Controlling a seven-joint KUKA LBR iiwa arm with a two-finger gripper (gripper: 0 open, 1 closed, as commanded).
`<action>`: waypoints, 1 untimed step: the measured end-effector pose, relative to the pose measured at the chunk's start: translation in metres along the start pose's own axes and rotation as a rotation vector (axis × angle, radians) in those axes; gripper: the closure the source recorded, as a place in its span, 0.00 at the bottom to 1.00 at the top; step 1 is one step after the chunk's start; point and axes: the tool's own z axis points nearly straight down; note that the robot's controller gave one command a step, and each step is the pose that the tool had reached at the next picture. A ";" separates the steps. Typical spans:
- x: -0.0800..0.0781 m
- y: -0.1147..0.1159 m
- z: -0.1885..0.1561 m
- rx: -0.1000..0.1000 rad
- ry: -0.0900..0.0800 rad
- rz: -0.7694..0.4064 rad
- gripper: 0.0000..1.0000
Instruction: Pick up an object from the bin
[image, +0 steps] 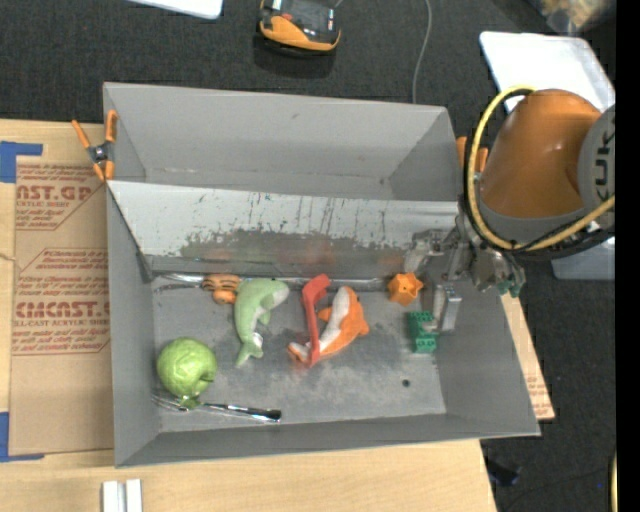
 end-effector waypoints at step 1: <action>-0.001 0.000 -0.005 0.001 -0.008 -0.002 0.00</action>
Offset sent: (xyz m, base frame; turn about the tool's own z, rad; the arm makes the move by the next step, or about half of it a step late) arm 0.0050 0.0842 -0.0503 -0.3268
